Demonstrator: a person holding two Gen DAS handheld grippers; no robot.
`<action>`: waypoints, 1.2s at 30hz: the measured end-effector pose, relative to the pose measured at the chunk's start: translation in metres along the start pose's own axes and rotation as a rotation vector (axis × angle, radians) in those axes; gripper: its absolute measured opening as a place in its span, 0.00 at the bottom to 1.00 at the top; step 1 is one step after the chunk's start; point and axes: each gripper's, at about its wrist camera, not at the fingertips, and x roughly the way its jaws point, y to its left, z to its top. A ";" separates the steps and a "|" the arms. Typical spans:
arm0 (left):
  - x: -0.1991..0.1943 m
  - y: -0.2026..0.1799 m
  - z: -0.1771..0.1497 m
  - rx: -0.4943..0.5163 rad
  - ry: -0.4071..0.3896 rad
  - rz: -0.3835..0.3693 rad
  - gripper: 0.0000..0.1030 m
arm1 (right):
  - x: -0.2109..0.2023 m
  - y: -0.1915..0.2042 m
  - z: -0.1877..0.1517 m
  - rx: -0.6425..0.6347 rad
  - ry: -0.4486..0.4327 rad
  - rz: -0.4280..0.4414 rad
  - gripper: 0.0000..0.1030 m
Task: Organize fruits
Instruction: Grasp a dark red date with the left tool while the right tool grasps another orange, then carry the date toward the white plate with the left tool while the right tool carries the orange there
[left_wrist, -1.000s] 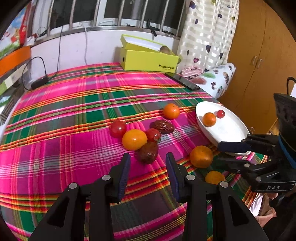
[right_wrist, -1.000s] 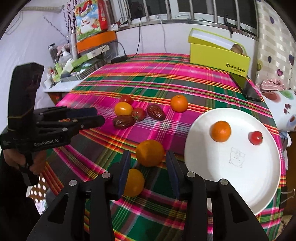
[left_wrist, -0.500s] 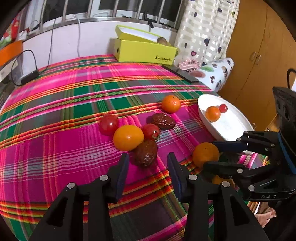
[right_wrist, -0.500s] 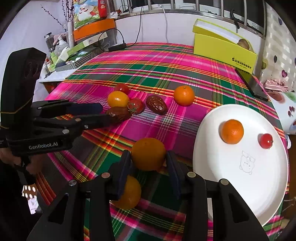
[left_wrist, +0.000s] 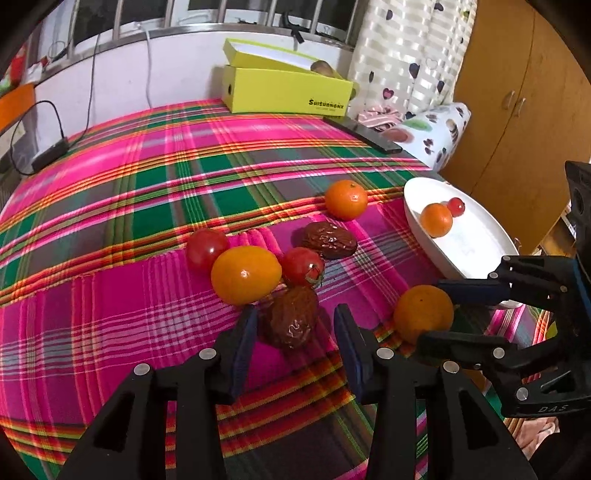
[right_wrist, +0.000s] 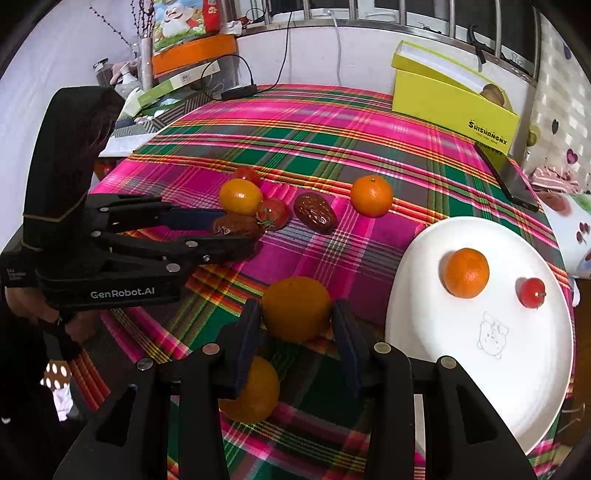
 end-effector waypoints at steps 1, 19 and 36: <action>0.000 0.000 0.000 0.000 0.000 0.003 0.50 | 0.001 0.000 0.001 0.001 -0.001 0.002 0.40; -0.002 -0.001 -0.003 -0.006 -0.005 0.040 0.37 | 0.010 0.001 0.001 -0.020 0.026 -0.004 0.41; -0.018 -0.001 -0.007 -0.039 -0.046 0.023 0.37 | -0.007 -0.001 0.000 0.010 -0.050 0.008 0.40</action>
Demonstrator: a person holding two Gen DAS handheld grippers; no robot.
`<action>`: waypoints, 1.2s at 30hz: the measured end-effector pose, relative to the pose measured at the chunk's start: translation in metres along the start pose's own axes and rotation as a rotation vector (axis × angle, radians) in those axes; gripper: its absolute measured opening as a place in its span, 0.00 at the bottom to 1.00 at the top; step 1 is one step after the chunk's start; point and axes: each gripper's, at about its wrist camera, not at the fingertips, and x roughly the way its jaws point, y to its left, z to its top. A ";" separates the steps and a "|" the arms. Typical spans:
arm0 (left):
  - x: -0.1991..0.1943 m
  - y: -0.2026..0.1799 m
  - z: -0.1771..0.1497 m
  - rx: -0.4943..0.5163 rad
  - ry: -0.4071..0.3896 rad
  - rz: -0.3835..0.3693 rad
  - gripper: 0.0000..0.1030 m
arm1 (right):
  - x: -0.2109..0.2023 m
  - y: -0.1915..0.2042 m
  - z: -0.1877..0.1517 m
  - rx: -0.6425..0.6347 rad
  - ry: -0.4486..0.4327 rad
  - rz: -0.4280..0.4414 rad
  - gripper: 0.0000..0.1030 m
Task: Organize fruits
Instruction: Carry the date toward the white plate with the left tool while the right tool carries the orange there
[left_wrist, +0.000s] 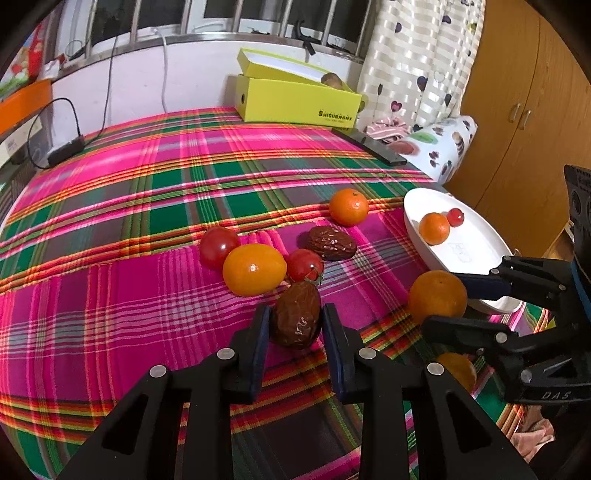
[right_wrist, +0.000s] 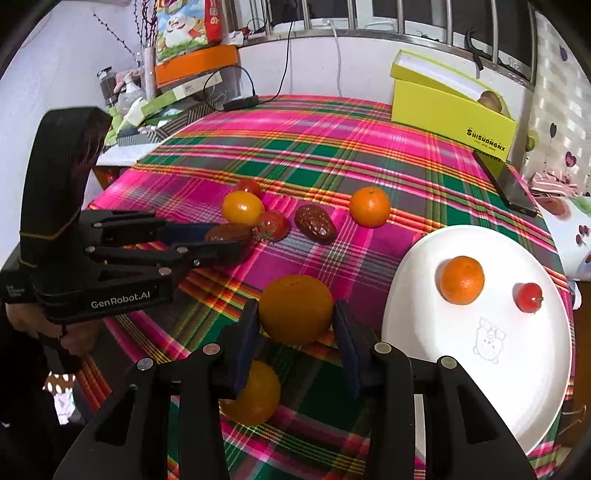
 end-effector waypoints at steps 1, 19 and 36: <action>-0.001 0.000 0.000 -0.001 -0.003 0.000 0.37 | -0.002 -0.001 0.001 0.004 -0.007 -0.001 0.40; -0.016 -0.026 0.022 0.034 -0.042 -0.037 0.37 | -0.045 -0.038 -0.002 0.101 -0.093 -0.077 0.40; 0.005 -0.086 0.044 0.157 -0.019 -0.113 0.37 | -0.072 -0.102 -0.027 0.234 -0.114 -0.177 0.40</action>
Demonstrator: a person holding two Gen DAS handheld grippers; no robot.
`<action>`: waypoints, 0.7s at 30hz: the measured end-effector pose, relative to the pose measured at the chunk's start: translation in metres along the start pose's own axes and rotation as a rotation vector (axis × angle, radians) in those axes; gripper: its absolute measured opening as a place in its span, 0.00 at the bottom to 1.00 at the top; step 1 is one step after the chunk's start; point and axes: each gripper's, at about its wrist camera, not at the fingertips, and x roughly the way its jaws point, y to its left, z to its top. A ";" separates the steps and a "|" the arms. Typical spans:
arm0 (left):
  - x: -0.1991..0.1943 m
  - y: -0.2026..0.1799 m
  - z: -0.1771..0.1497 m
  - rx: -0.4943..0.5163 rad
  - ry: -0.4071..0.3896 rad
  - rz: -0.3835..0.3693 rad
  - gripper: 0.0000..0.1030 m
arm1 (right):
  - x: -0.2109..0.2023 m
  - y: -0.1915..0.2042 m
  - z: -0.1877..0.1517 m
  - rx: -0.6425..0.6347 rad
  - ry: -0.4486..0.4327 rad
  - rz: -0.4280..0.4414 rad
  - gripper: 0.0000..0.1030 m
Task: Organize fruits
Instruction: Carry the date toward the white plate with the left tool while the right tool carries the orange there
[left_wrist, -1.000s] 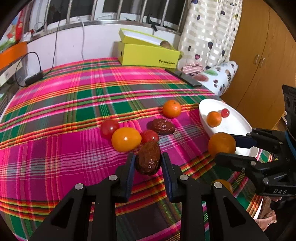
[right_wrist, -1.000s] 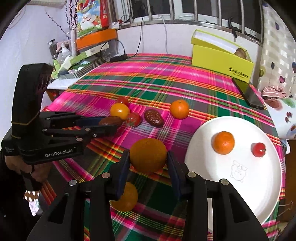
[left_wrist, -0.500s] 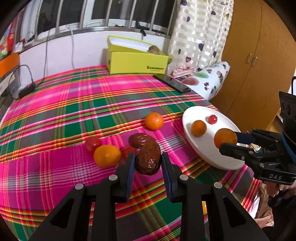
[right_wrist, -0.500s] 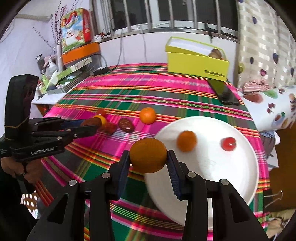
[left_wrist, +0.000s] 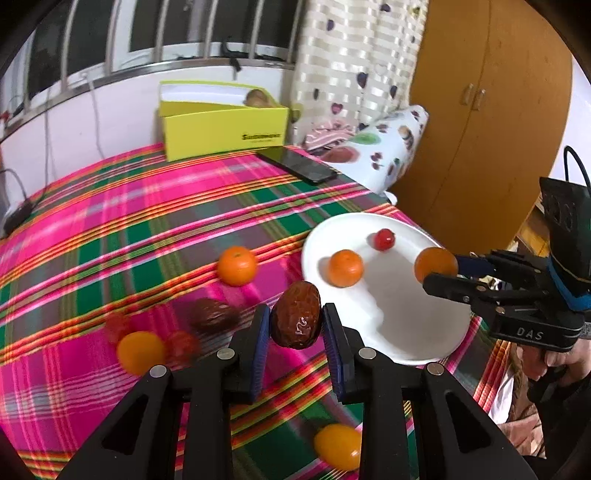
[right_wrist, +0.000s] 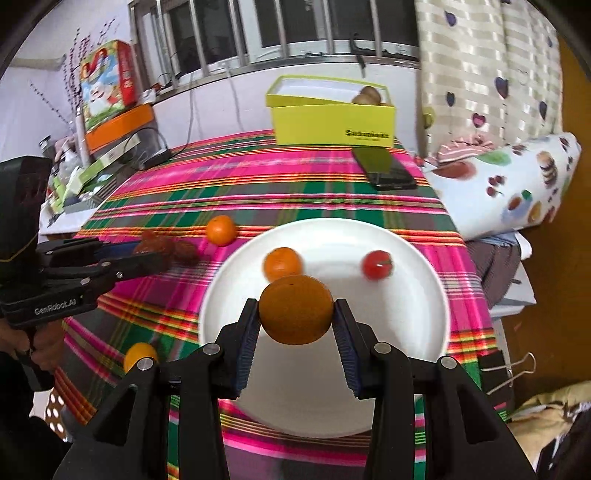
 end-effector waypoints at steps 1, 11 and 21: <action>0.003 -0.003 0.002 0.006 0.004 -0.006 0.37 | 0.000 -0.002 0.000 0.003 -0.001 -0.003 0.40; 0.032 -0.039 0.010 0.070 0.026 -0.098 0.37 | 0.006 -0.031 -0.001 0.065 0.007 -0.028 0.40; 0.056 -0.042 0.008 0.079 0.067 -0.118 0.37 | 0.025 -0.047 0.013 0.047 0.031 -0.037 0.40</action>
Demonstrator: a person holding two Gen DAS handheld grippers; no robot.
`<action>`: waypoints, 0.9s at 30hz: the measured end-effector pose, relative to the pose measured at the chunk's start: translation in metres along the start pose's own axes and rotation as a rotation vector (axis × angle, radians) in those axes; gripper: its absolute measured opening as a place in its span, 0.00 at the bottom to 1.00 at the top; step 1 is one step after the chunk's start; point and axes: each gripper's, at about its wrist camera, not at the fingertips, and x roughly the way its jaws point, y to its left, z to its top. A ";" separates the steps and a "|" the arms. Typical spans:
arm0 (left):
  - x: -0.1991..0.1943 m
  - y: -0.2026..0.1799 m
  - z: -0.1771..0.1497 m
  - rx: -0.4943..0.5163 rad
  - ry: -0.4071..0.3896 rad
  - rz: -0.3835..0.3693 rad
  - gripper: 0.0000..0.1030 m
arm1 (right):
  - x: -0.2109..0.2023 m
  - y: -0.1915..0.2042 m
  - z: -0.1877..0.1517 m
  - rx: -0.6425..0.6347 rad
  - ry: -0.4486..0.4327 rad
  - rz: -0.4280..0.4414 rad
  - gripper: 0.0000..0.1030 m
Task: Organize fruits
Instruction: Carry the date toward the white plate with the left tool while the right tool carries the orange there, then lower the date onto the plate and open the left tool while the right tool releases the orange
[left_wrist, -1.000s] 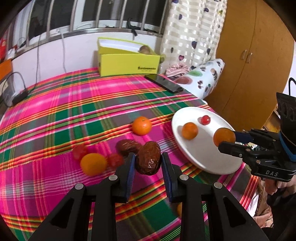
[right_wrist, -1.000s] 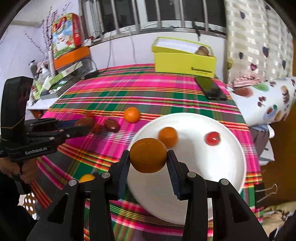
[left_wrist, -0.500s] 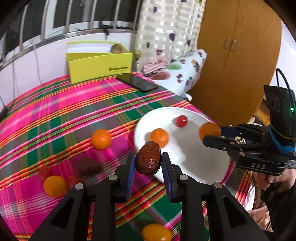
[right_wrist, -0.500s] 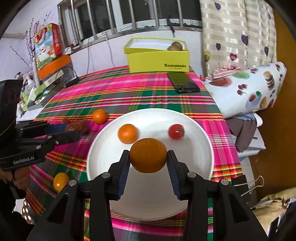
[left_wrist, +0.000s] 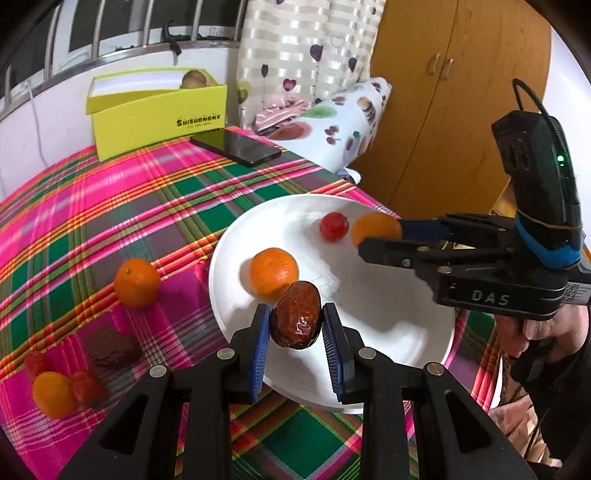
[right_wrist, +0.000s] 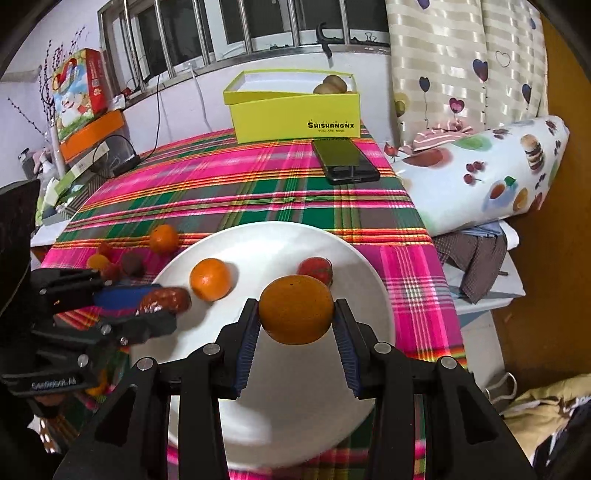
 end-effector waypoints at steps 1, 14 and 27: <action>0.001 0.000 0.000 -0.002 0.003 0.002 0.37 | 0.003 0.000 0.001 0.002 0.005 0.004 0.40; 0.013 -0.004 0.001 0.030 0.035 0.021 0.37 | 0.030 0.003 0.014 -0.022 0.036 0.066 0.40; 0.017 -0.010 -0.002 0.056 0.045 0.021 0.38 | 0.034 0.005 0.017 -0.037 0.046 0.077 0.40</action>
